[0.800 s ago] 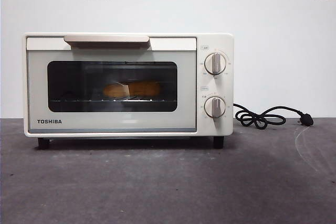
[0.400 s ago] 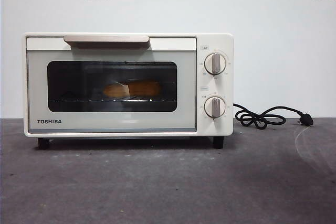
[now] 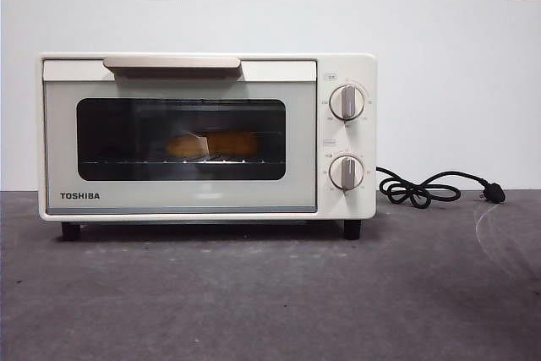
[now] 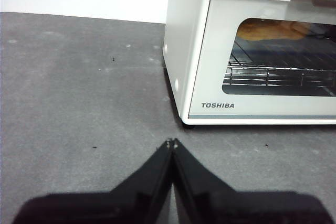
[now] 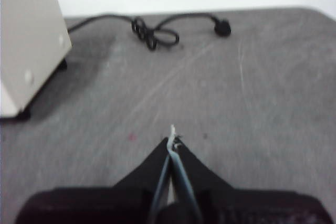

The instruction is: Take the corn from the table,put the corn in the oven

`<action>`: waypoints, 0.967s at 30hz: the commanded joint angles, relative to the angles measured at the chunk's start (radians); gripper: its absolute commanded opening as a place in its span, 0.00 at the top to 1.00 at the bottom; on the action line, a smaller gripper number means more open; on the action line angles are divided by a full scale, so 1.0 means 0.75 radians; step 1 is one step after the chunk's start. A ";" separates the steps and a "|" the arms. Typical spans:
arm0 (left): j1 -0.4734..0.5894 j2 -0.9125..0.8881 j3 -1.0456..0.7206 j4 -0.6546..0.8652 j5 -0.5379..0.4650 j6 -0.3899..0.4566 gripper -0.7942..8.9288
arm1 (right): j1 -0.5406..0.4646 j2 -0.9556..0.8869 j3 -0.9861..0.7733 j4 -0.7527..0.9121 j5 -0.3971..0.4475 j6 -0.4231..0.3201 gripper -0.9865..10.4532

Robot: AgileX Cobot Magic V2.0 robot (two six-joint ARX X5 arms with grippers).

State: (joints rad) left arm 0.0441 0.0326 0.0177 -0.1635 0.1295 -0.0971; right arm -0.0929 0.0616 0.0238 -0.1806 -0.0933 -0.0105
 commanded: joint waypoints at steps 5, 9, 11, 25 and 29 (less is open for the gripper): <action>0.004 0.001 -0.009 0.010 0.001 0.016 0.92 | 0.003 -0.072 -0.012 -0.004 0.010 0.009 0.91; 0.004 0.002 -0.009 0.010 0.002 0.016 0.92 | 0.003 -0.072 -0.012 -0.005 0.017 0.003 0.91; 0.004 0.002 -0.009 0.010 0.001 0.016 0.92 | 0.002 -0.072 -0.012 -0.004 0.035 0.000 0.91; 0.004 0.013 -0.009 0.010 0.001 0.016 0.92 | 0.000 -0.070 -0.012 -0.002 0.070 -0.001 0.91; 0.004 0.013 -0.009 0.010 0.001 0.016 0.92 | 0.000 -0.070 -0.012 -0.002 0.070 -0.001 0.91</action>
State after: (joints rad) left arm 0.0441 0.0418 0.0177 -0.1635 0.1295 -0.0967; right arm -0.0921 0.0101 0.0238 -0.1867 -0.0444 -0.0113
